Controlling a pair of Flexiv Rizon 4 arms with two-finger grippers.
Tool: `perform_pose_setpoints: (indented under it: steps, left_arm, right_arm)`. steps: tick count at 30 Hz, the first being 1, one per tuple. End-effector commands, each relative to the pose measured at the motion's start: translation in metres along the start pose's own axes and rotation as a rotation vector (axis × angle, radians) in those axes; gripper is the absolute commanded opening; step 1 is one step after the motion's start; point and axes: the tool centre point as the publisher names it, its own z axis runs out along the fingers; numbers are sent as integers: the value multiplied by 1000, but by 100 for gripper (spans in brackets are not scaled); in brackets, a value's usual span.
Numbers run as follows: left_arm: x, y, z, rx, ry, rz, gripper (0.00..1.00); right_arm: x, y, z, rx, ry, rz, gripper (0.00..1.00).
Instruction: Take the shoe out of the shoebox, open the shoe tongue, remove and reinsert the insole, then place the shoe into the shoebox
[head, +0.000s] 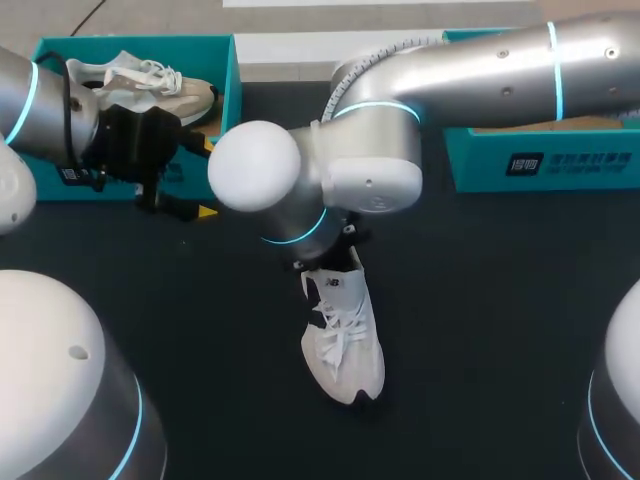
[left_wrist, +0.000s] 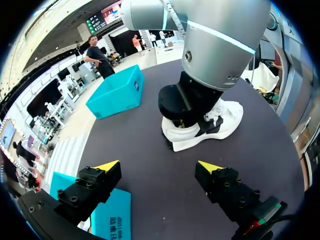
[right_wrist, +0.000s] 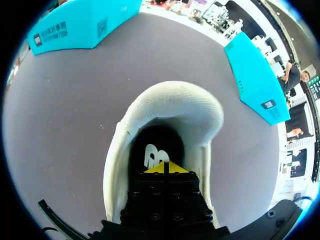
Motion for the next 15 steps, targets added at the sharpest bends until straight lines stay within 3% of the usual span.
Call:
perform_pose_setpoints:
  steps: [1, 7, 13, 14, 15]
  left_arm:
    - [1, -1, -1, -5, -1, 0, 100]
    - [1, -1, -1, -5, -1, 0, 100]
    - [1, -1, -1, -5, -1, 0, 100]
    - [1, -1, -1, -5, -1, 0, 100]
    - [1, -1, -1, -5, -1, 0, 100]
  right_arm:
    - [3, 6, 13, 20, 40, -10, 0]
    - [-1, 9, -14, 107, 100, -22, 0]
    - [0, -4, -42, 326, 256, 71, 0]
    - [1, -5, -46, 330, 276, 87, 0]
    - [0, -6, -51, 307, 231, 99, 0]
